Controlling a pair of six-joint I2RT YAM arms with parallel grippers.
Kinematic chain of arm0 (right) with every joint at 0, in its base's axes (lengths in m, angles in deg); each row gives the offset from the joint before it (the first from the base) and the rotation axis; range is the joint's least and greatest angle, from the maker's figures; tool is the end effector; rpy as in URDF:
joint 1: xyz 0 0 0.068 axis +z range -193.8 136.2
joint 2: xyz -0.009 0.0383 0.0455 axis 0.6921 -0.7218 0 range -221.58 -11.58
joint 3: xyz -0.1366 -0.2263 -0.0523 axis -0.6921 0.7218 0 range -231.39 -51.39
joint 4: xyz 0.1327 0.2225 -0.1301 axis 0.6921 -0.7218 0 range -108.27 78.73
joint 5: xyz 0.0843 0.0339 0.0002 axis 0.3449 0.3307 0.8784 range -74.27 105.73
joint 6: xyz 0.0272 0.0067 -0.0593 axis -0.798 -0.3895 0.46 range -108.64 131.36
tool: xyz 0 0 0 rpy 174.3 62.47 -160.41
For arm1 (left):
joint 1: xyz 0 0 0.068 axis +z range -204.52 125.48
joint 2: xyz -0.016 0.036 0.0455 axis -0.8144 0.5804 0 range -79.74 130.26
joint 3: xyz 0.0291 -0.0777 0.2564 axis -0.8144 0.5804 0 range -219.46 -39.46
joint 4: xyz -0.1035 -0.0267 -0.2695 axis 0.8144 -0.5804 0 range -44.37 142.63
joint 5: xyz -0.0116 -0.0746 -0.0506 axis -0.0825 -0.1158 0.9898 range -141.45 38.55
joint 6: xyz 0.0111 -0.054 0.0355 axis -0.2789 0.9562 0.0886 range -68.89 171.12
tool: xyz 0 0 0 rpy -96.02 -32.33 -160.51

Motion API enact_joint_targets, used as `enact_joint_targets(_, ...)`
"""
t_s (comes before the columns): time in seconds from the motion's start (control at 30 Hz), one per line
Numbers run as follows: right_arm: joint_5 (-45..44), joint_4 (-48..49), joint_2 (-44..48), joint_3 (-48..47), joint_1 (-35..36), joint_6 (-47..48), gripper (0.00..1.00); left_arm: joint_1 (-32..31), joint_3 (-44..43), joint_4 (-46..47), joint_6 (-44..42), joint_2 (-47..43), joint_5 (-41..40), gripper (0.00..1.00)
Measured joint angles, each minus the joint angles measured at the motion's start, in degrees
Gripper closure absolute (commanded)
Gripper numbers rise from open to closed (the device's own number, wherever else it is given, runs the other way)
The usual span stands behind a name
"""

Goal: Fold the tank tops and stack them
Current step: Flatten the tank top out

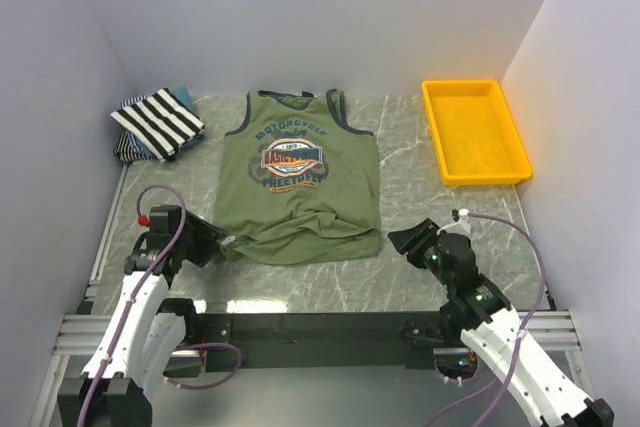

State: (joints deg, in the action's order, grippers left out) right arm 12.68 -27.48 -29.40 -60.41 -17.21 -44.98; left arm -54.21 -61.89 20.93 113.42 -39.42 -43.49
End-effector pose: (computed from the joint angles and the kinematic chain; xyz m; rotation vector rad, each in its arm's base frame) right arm 0.1504 0.0721 0.1573 0.5780 2.0359 0.8499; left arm 0.1828 -0.0061 0.1595 -1.2611 2.1983 -0.6313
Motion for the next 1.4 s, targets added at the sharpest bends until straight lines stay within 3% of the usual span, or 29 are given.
enact_joint_targets(0.17, -2.95, -1.40, -5.62, -4.13, 0.24, 2.84, 0.47, 0.02, -5.44, -3.93, -1.51, -1.66, 0.15, 0.41)
enact_joint_targets(0.43, -5.75, 4.22, -30.77, -9.49, 3.23, 9.46, 0.49, 0.02, -14.23, -5.03, -4.85, -0.39, -4.44, 0.51)
enact_joint_targets(0.57, -7.50, 6.93, -33.27, -10.27, 5.35, 11.54, 0.47, 0.02, -13.64, -5.70, -5.16, 2.01, -5.70, 0.60)
enact_joint_targets(0.93, -10.05, 11.63, -41.22, -13.84, 9.22, 15.02, 0.47, -1.86, -10.38, -6.99, -3.93, 5.86, -6.95, 0.65)
enact_joint_targets(1.0, -10.56, 11.43, -41.66, -13.84, 9.77, 15.34, 0.51, -3.13, -10.01, -6.95, -3.48, 6.86, -6.95, 0.66)
enact_joint_targets(1.03, -10.82, 11.37, -41.66, -13.84, 9.92, 15.37, 0.65, -3.96, -9.90, -6.97, -3.08, 7.28, -6.99, 0.66)
enact_joint_targets(1.13, -11.17, 10.84, -41.53, -13.84, 10.27, 15.26, 0.93, -6.58, -9.79, -6.97, -2.38, 8.33, -7.19, 0.70)
enact_joint_targets(1.17, -11.17, 10.45, -41.29, -13.84, 10.47, 15.02, 0.98, -7.45, -9.79, -6.95, -2.03, 8.72, -7.52, 0.74)
enact_joint_targets(1.23, -10.93, 9.38, -40.17, -13.84, 10.93, 13.84, 1.00, -9.03, -9.77, -6.95, -1.55, 9.46, -8.00, 0.78)
enact_joint_targets(1.37, -10.47, 6.40, -35.36, -13.40, 11.87, 11.26, 1.00, -10.69, -9.66, -6.95, -1.01, 10.67, -8.48, 0.99)
enact_joint_targets(1.4, -10.36, 5.35, -33.77, -13.03, 12.07, 10.58, 1.00, -10.88, -9.66, -6.95, -1.07, 11.02, -8.55, 0.99)
